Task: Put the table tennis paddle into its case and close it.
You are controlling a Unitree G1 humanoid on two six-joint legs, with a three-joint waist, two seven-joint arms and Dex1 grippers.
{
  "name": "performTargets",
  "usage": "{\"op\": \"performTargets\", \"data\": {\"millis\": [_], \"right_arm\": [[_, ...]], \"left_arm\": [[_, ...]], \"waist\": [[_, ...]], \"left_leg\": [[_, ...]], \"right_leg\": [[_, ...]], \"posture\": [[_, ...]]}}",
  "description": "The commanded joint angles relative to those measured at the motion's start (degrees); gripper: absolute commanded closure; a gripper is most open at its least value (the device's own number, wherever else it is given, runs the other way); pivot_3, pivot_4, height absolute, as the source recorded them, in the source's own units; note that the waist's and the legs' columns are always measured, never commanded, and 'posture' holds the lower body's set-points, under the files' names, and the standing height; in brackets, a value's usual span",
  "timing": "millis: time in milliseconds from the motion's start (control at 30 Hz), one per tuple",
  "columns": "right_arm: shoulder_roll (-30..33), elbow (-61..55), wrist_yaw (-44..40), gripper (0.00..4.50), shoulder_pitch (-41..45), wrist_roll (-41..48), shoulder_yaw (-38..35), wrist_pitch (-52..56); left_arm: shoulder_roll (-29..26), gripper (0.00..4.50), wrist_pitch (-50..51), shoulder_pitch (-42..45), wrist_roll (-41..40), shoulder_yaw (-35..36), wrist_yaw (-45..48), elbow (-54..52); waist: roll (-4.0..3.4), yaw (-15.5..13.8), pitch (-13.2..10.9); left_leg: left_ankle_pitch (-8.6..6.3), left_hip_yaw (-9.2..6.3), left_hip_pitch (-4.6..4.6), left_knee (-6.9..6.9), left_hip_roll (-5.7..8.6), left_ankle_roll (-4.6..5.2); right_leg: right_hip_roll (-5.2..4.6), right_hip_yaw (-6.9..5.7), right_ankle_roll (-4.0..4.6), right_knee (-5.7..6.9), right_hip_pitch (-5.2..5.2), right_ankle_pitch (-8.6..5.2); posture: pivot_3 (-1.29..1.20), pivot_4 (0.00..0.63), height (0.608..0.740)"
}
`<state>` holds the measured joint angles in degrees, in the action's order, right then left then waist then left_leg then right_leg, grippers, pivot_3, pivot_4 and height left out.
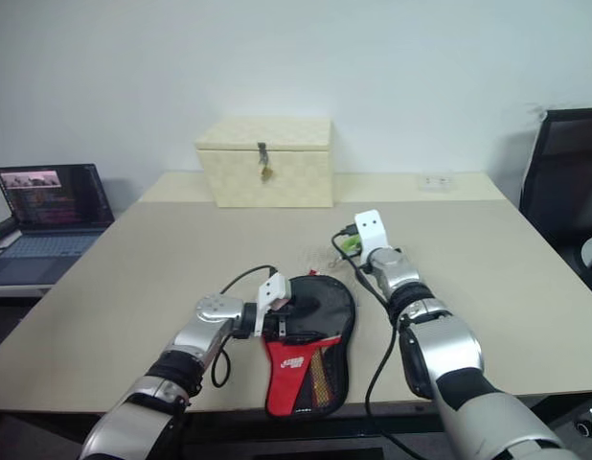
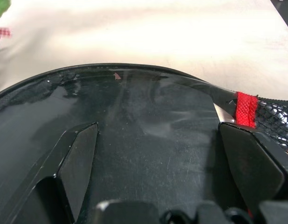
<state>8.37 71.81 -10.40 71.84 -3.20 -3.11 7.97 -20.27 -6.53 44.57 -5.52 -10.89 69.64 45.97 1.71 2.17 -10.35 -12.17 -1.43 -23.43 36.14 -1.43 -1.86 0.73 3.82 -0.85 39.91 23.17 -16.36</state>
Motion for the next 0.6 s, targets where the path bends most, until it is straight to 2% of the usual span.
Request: {"op": "performTargets", "data": {"millis": [33,167,300,400,600], "right_arm": [[7.7,-12.72,-3.38,4.44,-3.89,0.21,-0.44,2.82],[15.23,-37.68,-9.56,4.44,-15.9,1.38,-1.6,16.03],[21.14,-67.37,-16.83,4.44,-31.11,6.5,-2.55,34.88],[22.43,-81.84,-18.56,4.44,-38.17,11.15,-3.33,45.46],[19.57,-98.47,-19.49,4.44,-43.48,20.41,-2.18,60.82]], "left_arm": [[0.76,0.0,0.33,-1.12,3.09,-2.27,0.34,3.53],[1.53,0.0,-0.71,0.39,3.61,-2.25,0.4,5.84],[2.38,0.0,-1.91,2.15,4.0,-2.23,0.51,8.66],[3.15,0.0,-2.96,3.25,4.48,-2.18,0.48,10.84],[4.89,0.0,-4.53,5.07,5.18,-2.14,0.39,13.74]], "waist": [[0.0,-0.5,0.0],[-0.06,-1.38,0.02],[-0.28,-1.37,0.13],[-0.46,-1.16,0.25],[-0.46,-0.71,0.28]], "left_leg": [[0.0,0.0,0.0,0.0,0.0,0.0],[0.0,-0.22,-0.32,0.09,0.08,0.0],[-0.01,-0.22,-0.42,0.05,0.08,0.01],[-0.01,-0.21,-0.35,0.01,0.11,0.02],[0.0,-0.25,-0.25,0.08,0.49,0.03]], "right_leg": [[0.0,0.0,0.0,-0.02,0.0,0.0],[-0.03,-0.08,-0.08,-0.16,0.05,-0.04],[-0.04,-0.13,-0.1,-0.3,0.1,-0.03],[-0.01,-0.13,-0.15,-0.35,0.05,-0.06],[0.0,-0.07,-0.5,-0.31,-0.05,-0.15]], "posture": [[0.0,0.15,0.74],[0.0,0.15,0.74],[0.0,0.15,0.74],[0.0,0.15,0.74],[0.0,0.15,0.74]]}}
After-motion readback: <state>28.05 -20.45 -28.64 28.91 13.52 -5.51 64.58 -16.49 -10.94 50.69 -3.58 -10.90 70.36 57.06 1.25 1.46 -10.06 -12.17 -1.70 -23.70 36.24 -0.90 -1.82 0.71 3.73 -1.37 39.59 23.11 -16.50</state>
